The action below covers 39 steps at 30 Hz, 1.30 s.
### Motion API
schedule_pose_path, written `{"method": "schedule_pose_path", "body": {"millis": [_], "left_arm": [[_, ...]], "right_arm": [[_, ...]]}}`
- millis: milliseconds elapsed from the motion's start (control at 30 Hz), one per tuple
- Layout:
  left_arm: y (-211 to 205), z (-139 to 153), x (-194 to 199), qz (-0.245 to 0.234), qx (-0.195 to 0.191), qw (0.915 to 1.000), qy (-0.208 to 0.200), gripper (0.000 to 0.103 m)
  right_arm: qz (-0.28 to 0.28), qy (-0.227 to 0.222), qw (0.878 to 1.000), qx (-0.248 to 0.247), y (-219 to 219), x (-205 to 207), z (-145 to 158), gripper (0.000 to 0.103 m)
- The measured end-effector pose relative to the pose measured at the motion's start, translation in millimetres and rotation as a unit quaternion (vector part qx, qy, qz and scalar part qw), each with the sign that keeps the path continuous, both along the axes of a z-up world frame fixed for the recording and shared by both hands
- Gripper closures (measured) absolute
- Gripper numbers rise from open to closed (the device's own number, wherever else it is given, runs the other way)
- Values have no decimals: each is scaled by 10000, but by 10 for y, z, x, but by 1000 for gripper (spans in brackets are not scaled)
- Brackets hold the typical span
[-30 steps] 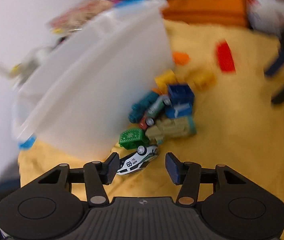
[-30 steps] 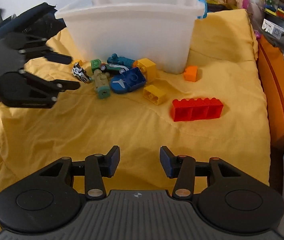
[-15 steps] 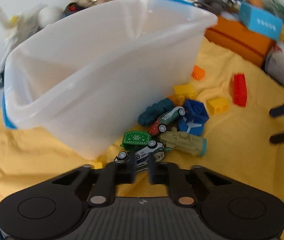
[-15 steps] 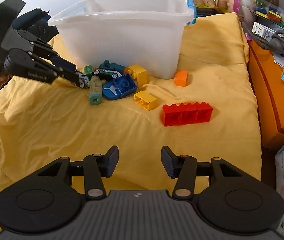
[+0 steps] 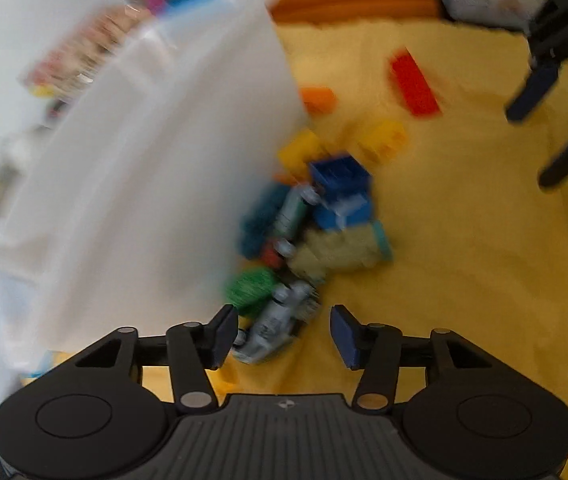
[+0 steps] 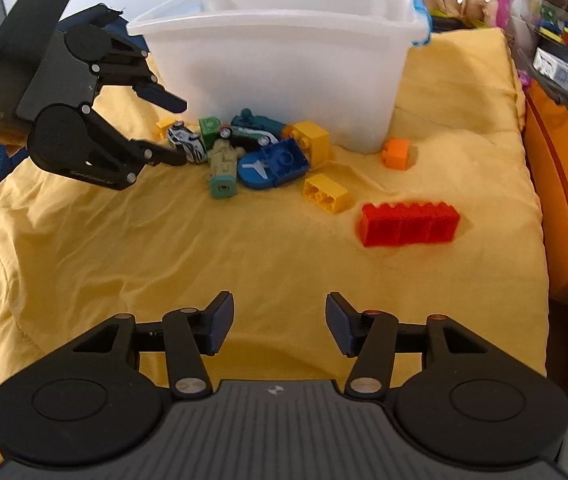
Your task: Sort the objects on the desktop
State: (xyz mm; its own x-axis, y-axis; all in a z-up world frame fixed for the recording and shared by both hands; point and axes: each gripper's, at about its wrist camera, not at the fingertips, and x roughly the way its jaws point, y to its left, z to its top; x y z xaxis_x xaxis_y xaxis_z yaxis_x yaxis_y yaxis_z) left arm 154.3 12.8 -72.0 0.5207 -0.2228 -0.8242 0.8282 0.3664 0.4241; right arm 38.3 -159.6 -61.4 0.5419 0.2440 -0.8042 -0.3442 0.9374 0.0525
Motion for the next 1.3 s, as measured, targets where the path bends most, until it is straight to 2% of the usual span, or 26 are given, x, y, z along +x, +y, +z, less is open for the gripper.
{"method": "schedule_pose_path", "body": {"millis": [33, 67, 100, 133, 200, 300, 367, 433, 467, 533, 600, 667, 767, 833, 933, 1000, 1067, 1233, 1300], "left_arm": [[-3, 4, 24, -30, -46, 10000, -40, 51], [1, 41, 78, 91, -151, 9998, 82, 63], [7, 107, 138, 318, -291, 9989, 182, 69], [37, 190, 218, 563, -542, 9959, 454, 73], [103, 237, 266, 842, -854, 9895, 803, 75], [156, 242, 209, 1136, -978, 9850, 856, 83], [202, 282, 161, 1443, -1275, 9748, 1128, 91], [224, 226, 74, 1715, -1395, 9660, 1341, 91], [223, 194, -9, 1808, -1372, 9650, 1314, 91], [180, 129, -175, 1738, -1298, 9693, 1162, 87], [122, 118, -318, 1446, -1156, 9798, 751, 83], [74, 156, -410, 1155, -1009, 9872, 431, 68], [32, 212, -417, 833, -740, 9935, -209, 48], [1, 182, -369, 500, -561, 9965, -362, 40], [-69, 105, -325, -29, -153, 9998, -115, 41], [-93, 57, -381, -488, 1, 9988, -96, 42], [-78, -10, -386, -669, 102, 9976, -118, 44], [42, 23, -44, -382, -275, 9983, 338, 49], [139, 53, 139, -10, -628, 9942, 873, 59]], "right_arm": [[-46, 27, 10000, 1, -16, -8, -5, 48], [-93, 47, 9999, 2, -37, -20, -6, 48], [-125, 49, 9999, -2, -52, -26, -5, 48], [-160, 34, 9999, -7, -70, -39, 0, 48], [-265, 21, 9996, -1, -109, -56, 4, 47], [-441, 64, 9990, 93, -167, -40, -1, 47], [-445, 80, 9989, 94, -170, -25, -8, 47], [-422, 95, 9990, 127, -157, -12, -12, 46], [-390, 117, 9990, 166, -144, -2, -15, 46], [-293, 131, 9993, 180, -97, 0, -18, 45], [-195, 101, 9996, 173, -45, -9, -6, 45], [-115, 71, 9998, 167, 6, -12, 2, 45], [-32, 37, 9999, 149, 65, -23, 6, 44], [-37, 68, 9998, 163, 89, -28, -8, 44], [-53, 70, 9998, 152, 117, -50, -5, 44], [-65, 34, 9999, 139, 117, -69, 11, 44], [-122, 9, 9998, 144, 101, -91, 13, 43], [-405, 132, 9990, 117, 57, -68, -44, 41], [-482, 121, 9987, 128, 58, -48, -44, 41]]}}
